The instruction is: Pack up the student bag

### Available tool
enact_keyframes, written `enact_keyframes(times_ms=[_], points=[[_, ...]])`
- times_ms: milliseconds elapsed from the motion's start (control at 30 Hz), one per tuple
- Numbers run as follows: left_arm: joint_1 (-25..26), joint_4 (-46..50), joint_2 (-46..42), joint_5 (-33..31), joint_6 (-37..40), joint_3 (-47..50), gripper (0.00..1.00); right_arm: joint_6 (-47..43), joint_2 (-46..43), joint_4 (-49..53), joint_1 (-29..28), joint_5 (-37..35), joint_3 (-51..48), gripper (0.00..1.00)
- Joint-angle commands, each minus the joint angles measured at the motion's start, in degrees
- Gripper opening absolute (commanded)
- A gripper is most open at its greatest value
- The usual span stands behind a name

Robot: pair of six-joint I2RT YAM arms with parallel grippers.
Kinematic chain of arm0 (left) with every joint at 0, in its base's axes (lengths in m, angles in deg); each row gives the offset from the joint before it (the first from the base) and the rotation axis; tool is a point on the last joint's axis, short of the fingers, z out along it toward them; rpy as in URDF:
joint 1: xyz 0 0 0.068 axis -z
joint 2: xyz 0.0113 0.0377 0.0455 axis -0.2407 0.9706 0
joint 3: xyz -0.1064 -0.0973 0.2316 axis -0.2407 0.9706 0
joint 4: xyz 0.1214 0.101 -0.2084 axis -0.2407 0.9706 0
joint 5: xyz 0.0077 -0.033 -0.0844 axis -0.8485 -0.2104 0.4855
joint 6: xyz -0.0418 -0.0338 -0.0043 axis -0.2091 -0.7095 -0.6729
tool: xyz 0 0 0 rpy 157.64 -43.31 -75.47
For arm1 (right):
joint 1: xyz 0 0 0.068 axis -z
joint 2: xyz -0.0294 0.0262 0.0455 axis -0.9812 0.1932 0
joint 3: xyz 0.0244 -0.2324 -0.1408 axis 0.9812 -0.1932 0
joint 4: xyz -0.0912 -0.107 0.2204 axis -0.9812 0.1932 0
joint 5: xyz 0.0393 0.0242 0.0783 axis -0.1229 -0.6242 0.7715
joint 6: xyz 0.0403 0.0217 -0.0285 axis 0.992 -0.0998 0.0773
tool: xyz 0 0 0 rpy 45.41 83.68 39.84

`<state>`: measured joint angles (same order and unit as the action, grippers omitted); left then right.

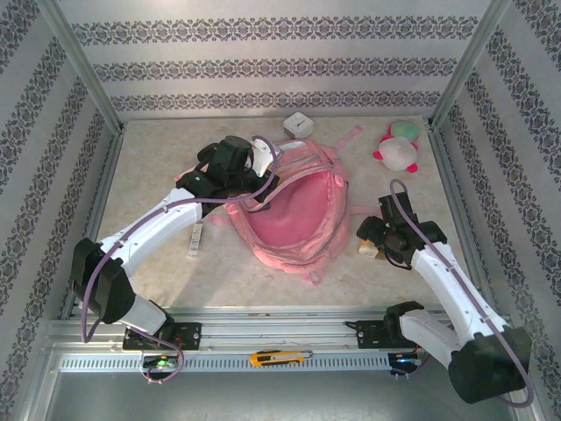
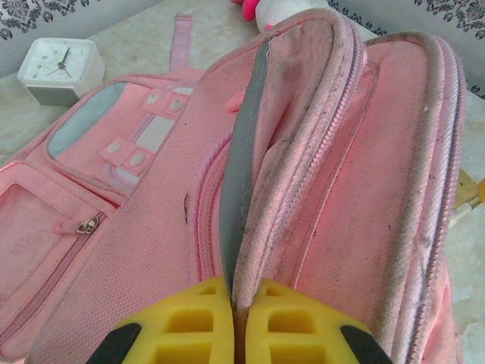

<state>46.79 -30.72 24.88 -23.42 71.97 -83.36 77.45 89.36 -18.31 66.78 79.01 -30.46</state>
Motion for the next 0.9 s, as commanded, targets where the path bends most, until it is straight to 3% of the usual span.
enact_keyframes(times_ms=[0,567,867], points=[[-1.4,-4.7,-3.2,-1.9,0.2,0.0,0.00,-9.1,2.4,3.0,0.3,-1.9,-0.3,0.98],[-1.6,-4.9,-3.1,-1.8,0.3,0.4,0.00,-15.6,16.6,-6.9,5.3,0.4,-0.2,0.98],[-1.7,-4.9,-2.8,-1.8,0.4,0.5,0.00,-16.8,22.7,-11.4,8.2,5.9,-0.3,0.98]])
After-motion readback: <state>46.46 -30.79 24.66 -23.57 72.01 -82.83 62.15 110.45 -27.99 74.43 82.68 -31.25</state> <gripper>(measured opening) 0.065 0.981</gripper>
